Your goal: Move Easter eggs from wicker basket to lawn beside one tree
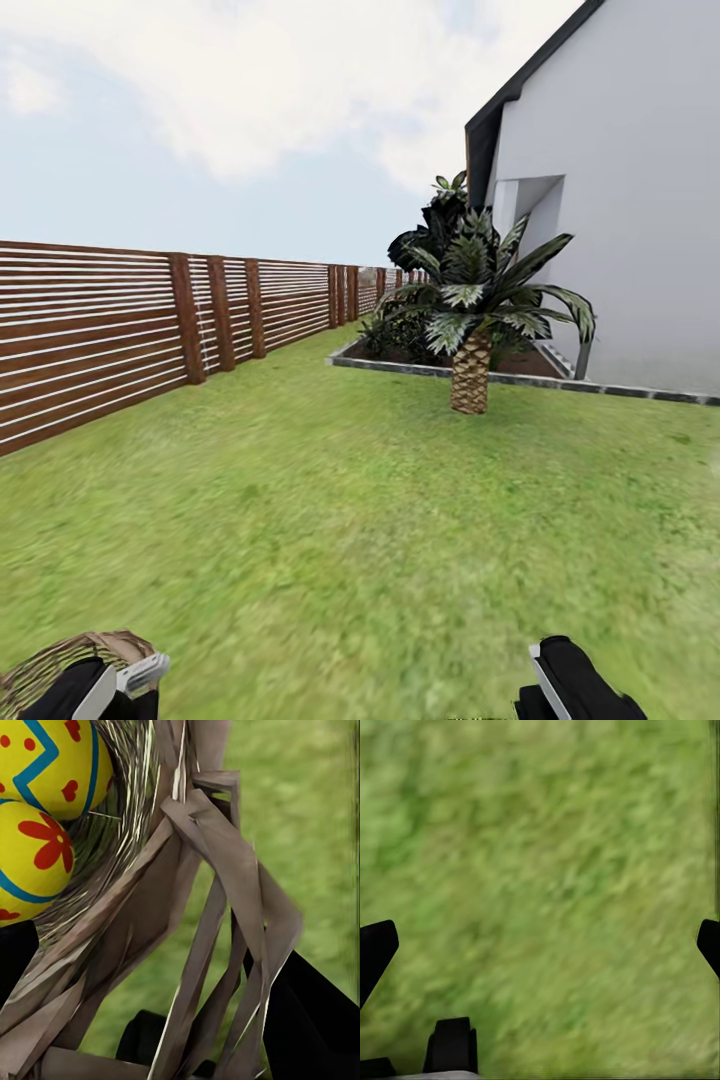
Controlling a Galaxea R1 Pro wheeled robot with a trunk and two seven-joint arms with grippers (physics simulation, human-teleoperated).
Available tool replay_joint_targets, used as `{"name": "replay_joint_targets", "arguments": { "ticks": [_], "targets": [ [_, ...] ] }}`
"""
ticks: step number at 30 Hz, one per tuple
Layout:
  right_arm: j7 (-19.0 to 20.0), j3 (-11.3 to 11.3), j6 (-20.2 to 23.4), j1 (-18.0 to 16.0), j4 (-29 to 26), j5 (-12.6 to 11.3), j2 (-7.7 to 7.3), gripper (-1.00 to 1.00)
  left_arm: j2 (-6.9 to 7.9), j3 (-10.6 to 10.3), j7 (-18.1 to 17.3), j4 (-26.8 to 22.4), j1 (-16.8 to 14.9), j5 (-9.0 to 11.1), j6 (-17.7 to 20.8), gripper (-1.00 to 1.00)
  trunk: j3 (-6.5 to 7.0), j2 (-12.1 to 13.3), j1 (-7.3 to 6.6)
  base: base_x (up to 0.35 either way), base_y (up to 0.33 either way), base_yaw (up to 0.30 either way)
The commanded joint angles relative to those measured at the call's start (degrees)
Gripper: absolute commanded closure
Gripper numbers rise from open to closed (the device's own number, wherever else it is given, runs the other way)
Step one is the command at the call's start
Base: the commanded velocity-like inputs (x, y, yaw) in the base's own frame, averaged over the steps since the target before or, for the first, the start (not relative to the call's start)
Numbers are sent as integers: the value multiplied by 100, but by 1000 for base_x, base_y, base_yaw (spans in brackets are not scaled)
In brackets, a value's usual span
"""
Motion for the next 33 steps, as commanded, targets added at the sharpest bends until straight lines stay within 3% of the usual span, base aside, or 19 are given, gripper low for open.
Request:
{"name": "replay_joint_targets", "arguments": {
  "ticks": [1,7,33],
  "targets": [
    [5,23,28,-5,-3,29,-3,-100,-1,27,1,-11,0,-38,35,100,12,38,-23,0,0,-300],
    [5,126,28,-5,-3,29,-3,-100,-7,27,1,-11,0,-40,35,100,120,279,-155,0,0,-300],
    [5,127,28,-5,-3,29,-12,-100,-91,19,6,-2,0,-58,35,100,586,1322,-726,0,0,-300]
  ]
}}
